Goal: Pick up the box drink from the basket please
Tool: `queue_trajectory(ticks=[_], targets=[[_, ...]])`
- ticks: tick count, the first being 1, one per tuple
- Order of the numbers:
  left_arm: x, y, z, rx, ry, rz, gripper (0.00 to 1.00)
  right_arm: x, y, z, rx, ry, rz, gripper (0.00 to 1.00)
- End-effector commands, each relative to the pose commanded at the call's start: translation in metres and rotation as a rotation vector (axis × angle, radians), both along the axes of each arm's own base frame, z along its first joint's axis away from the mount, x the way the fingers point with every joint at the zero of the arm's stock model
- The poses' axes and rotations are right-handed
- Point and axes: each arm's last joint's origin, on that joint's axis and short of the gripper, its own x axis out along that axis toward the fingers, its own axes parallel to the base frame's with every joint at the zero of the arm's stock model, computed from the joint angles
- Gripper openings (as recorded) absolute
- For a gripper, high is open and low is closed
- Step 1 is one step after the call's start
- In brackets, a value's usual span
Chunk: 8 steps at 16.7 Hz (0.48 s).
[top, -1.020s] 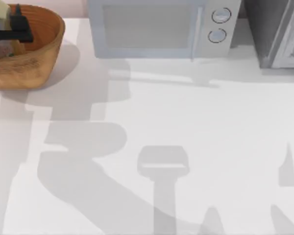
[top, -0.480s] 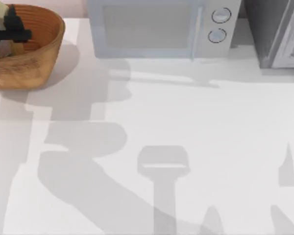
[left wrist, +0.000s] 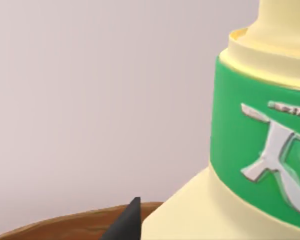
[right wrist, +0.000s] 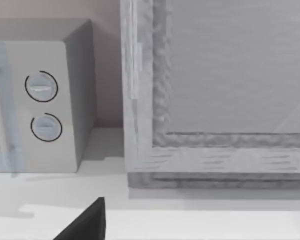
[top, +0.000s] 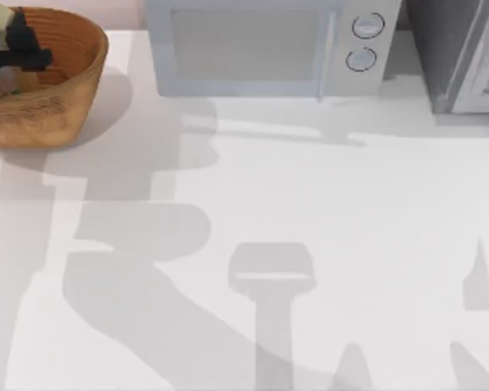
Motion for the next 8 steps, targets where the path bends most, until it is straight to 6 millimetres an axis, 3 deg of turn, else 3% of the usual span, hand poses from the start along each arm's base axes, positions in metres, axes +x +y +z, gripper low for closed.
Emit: queue_trajectory(ticks=[8], targets=[[-0.0007, 0.0021, 0.0094, 0.002, -0.013, 0.005, 0.00, 0.0000, 0.0000, 0.0000, 0.000, 0.000, 0.000, 1.00]])
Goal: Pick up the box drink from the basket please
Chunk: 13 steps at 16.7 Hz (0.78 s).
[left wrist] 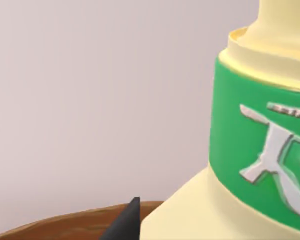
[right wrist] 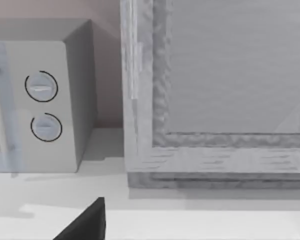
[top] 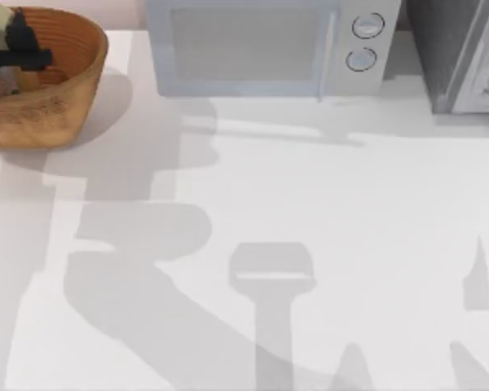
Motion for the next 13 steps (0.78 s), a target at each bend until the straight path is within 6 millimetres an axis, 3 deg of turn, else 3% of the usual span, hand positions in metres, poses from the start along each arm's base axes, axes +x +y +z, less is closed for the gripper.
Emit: queue_trajectory(ticks=[4, 13], targets=[[0.006, 0.000, 0.024, -0.002, 0.002, -0.001, 0.00, 0.000, 0.000, 0.000, 0.000, 0.000, 0.000, 1.00], [0.005, 0.000, 0.126, 0.002, -0.012, 0.000, 0.00, 0.000, 0.000, 0.000, 0.000, 0.000, 0.000, 1.00]])
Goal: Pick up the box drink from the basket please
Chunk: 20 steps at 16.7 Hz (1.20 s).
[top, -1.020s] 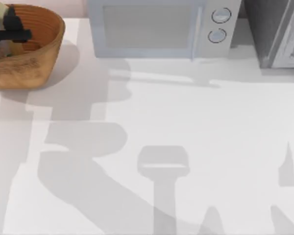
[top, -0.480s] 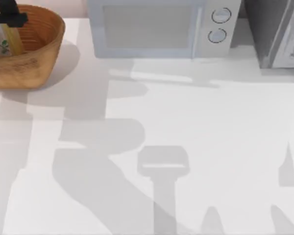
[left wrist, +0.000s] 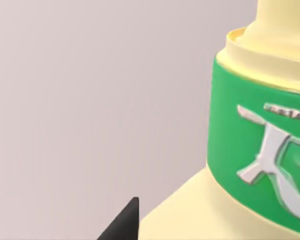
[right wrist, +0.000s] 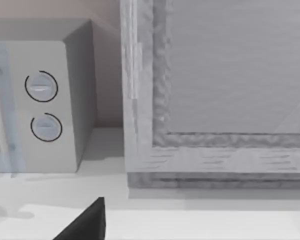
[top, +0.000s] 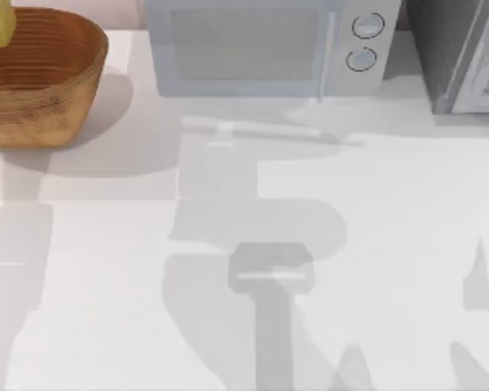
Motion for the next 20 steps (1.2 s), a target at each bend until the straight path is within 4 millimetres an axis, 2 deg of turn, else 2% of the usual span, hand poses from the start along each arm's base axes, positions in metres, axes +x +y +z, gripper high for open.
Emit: queue_trajectory(ticks=[2, 4, 9, 12, 14, 16, 20], targets=[[-0.003, 0.000, 0.015, 0.000, 0.002, 0.000, 0.00, 0.000, 0.000, 0.000, 0.000, 0.000, 0.000, 1.00], [-0.005, 0.000, 0.023, 0.000, 0.004, 0.000, 0.00, 0.000, 0.000, 0.000, 0.000, 0.000, 0.000, 1.00], [-0.005, 0.000, 0.021, 0.001, 0.009, 0.001, 0.00, 0.000, 0.000, 0.000, 0.000, 0.000, 0.000, 1.00], [-0.020, -0.002, 0.023, -0.007, 0.031, 0.001, 0.00, 0.000, 0.000, 0.000, 0.000, 0.000, 0.000, 1.00], [-0.043, -0.005, 0.031, -0.011, 0.039, 0.001, 0.00, 0.000, 0.000, 0.000, 0.000, 0.000, 0.000, 1.00], [-0.077, -0.009, 0.042, -0.013, 0.034, 0.001, 0.00, 0.000, 0.000, 0.000, 0.000, 0.000, 0.000, 1.00], [-0.167, -0.018, 0.055, -0.006, -0.011, 0.001, 0.00, 0.000, 0.000, 0.000, 0.000, 0.000, 0.000, 1.00]])
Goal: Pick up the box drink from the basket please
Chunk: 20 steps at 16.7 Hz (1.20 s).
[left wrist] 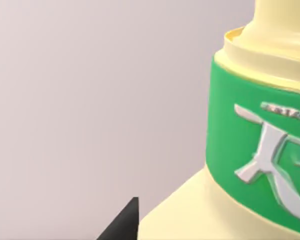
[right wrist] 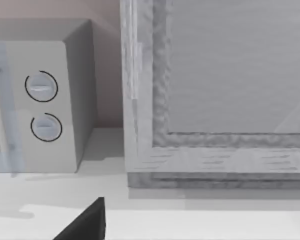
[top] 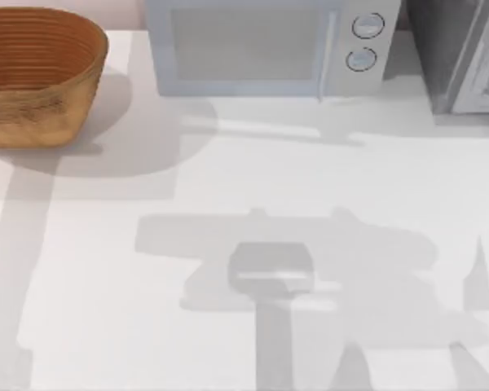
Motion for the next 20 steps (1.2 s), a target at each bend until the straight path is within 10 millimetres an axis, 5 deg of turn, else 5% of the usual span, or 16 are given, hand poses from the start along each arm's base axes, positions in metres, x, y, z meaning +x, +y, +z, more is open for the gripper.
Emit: queue_trajectory(ticks=[4, 8, 13, 20], targets=[[-0.090, -0.007, -0.025, 0.006, -0.053, 0.001, 0.00, 0.000, 0.000, 0.000, 0.000, 0.000, 0.000, 1.00], [-0.139, -0.010, -0.085, 0.007, -0.051, 0.005, 0.00, 0.000, 0.000, 0.000, 0.000, 0.000, 0.000, 1.00], [-0.151, -0.011, -0.150, 0.007, 0.018, 0.009, 0.00, 0.000, 0.000, 0.000, 0.000, 0.000, 0.000, 1.00], [-0.150, -0.011, -0.158, 0.009, 0.033, 0.012, 0.00, 0.000, 0.000, 0.000, 0.000, 0.000, 0.000, 1.00]])
